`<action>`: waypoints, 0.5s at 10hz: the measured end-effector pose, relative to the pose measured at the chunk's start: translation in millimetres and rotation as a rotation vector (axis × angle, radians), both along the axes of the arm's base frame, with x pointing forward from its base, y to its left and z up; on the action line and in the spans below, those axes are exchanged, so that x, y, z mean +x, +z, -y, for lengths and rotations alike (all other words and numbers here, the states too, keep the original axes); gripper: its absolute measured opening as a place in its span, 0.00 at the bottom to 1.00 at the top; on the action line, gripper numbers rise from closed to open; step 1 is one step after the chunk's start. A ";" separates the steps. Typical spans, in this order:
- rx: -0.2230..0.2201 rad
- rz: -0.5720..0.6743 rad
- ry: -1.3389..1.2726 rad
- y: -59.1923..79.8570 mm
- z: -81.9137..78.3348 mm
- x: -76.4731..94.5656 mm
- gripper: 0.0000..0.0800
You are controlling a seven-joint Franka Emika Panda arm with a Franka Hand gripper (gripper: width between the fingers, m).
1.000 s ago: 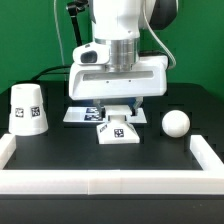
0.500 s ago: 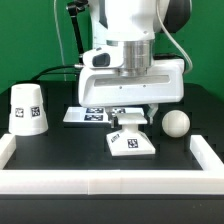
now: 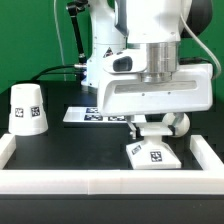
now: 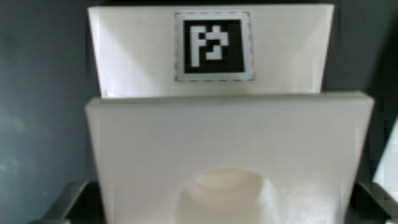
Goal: Assemble lamp
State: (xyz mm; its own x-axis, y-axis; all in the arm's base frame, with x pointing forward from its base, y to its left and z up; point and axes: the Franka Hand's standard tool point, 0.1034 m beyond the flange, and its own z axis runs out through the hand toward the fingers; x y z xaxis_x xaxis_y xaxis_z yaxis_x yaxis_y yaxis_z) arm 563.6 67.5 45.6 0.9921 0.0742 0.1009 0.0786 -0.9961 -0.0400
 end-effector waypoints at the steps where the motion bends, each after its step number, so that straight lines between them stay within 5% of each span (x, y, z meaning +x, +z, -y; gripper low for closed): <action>1: 0.004 0.011 -0.014 0.2 -6.6 9.3 0.67; 5: 0.020 0.042 -0.056 3.2 -30.0 35.3 0.67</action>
Offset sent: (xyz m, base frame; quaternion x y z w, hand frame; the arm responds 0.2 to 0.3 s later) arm 0.0266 0.0231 -0.0109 -0.0075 -0.0135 0.0794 0.9967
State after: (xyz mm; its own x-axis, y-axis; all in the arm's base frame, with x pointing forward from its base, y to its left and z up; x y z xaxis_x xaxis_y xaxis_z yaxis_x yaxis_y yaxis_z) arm 598.9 97.5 48.9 0.9895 0.0164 0.1436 0.0250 -0.9980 -0.0579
